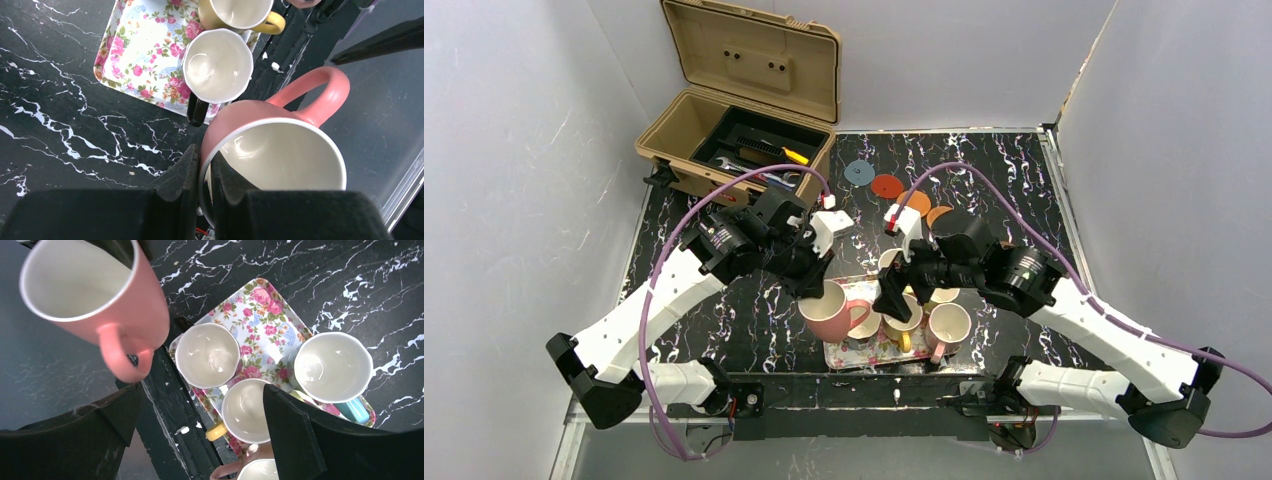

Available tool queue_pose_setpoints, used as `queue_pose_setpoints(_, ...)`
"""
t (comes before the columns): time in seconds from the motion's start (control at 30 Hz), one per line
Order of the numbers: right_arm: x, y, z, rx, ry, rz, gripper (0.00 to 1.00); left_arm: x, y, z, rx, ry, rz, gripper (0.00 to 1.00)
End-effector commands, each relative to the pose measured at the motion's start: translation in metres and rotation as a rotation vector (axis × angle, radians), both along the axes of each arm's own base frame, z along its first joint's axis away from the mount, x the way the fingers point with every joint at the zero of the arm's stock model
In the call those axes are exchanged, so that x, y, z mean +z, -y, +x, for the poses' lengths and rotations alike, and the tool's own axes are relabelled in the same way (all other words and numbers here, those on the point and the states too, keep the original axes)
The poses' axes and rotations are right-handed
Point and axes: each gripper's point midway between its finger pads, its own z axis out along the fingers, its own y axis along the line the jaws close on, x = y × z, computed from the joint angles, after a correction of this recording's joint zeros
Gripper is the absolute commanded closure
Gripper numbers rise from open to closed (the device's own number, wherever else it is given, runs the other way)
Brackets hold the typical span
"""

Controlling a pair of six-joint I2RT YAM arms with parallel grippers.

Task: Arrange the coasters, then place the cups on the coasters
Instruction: Place the cup on the coaster.

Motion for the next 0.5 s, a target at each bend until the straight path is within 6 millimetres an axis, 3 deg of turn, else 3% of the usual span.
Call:
queue_pose_setpoints(0.0, 0.03, -0.003, -0.008, 0.06, 0.041, 0.061, 0.02, 0.024, -0.004, -0.003, -0.014, 0.05, -0.05, 1.0)
queue_pose_setpoints(0.2, 0.024, -0.014, -0.023, 0.154, -0.035, 0.054, 0.08, 0.017, -0.006, 0.001, -0.006, 0.043, -0.014, 1.0)
queue_pose_setpoints(0.47, 0.015, -0.027, -0.029, 0.182, -0.064, 0.046, 0.17, 0.022, 0.013, 0.001, -0.044, 0.007, -0.068, 1.0)
